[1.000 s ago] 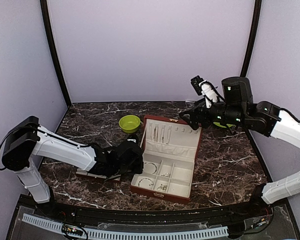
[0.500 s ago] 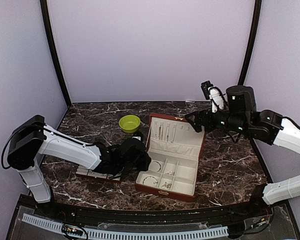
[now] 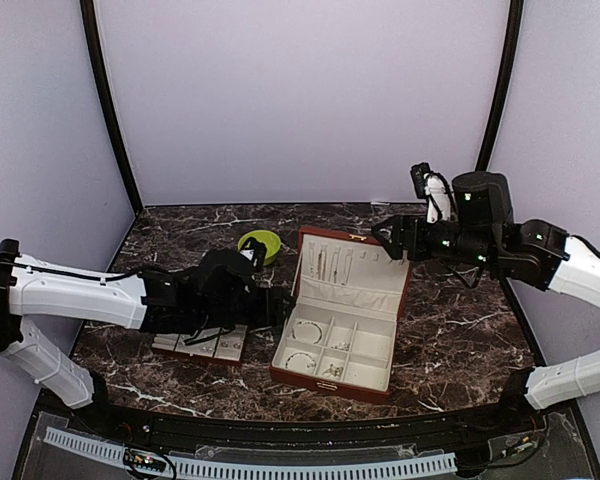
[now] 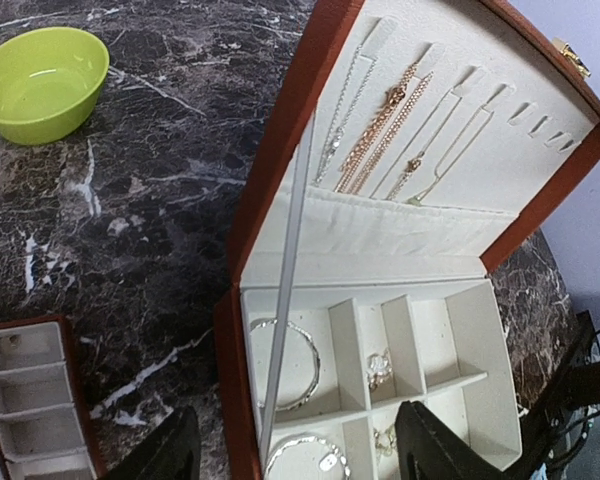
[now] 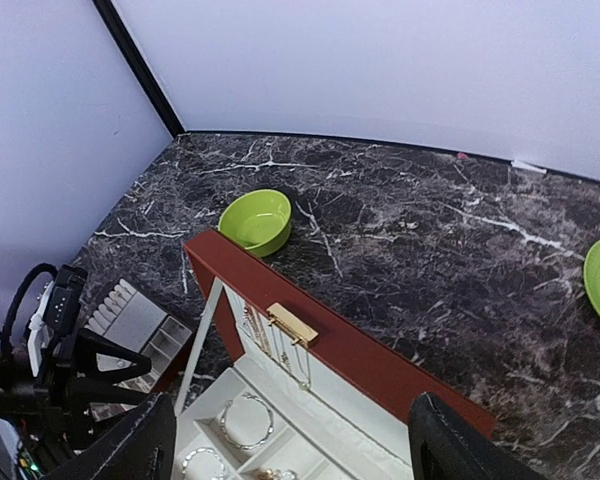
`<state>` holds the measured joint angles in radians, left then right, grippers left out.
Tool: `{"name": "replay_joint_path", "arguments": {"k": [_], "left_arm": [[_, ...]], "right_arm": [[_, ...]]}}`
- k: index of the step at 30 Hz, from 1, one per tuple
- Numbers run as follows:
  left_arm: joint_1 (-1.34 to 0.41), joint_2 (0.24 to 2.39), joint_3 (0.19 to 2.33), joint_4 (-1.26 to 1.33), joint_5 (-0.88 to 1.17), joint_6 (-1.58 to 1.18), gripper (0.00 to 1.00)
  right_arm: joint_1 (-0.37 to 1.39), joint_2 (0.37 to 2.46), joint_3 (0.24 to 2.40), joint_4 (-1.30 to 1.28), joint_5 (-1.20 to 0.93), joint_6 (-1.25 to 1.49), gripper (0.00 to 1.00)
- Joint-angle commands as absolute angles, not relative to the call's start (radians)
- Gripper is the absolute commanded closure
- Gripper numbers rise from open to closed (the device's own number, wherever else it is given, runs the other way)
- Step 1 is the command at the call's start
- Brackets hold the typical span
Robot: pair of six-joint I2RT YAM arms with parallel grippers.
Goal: Organize the mixed jewelry
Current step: Move the jewelry box to the center of the board, then adjust the compartment layer at the center of the board.
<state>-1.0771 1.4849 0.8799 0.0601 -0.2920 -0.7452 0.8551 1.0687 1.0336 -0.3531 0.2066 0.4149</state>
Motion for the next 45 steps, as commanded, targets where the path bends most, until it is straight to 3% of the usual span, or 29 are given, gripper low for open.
{"name": "replay_joint_path", "arguments": {"k": [1,10,13,18,26,33,45], "left_arm": [[-0.998,1.365,0.839,-0.166,-0.197,-0.724,0.31],[-0.658,1.077,0.729,-0.387,-0.044,-0.634,0.21],[-0.517,1.023,0.682,-0.41,0.044,-0.597,0.13],[-0.361,0.985,0.584,-0.393,0.11,-0.605,0.11],[-0.298,0.949,0.522,-0.386,0.011,-0.591,0.07],[-0.265,0.99,0.454,-0.282,0.08,-0.609,0.07],[-0.264,0.989,0.408,-0.252,0.082,-0.592,0.07]], "right_arm": [[0.915,1.085,1.069,-0.376,0.23,0.591,0.21],[1.165,1.333,1.199,-0.428,0.365,0.811,0.29],[1.227,1.462,1.287,-0.446,0.39,0.837,0.3],[1.275,1.679,1.449,-0.455,0.37,0.868,0.31],[1.278,1.962,1.714,-0.533,0.339,0.878,0.3],[1.277,2.178,1.914,-0.633,0.31,0.864,0.29],[1.232,2.377,2.037,-0.663,0.223,0.894,0.29]]}}
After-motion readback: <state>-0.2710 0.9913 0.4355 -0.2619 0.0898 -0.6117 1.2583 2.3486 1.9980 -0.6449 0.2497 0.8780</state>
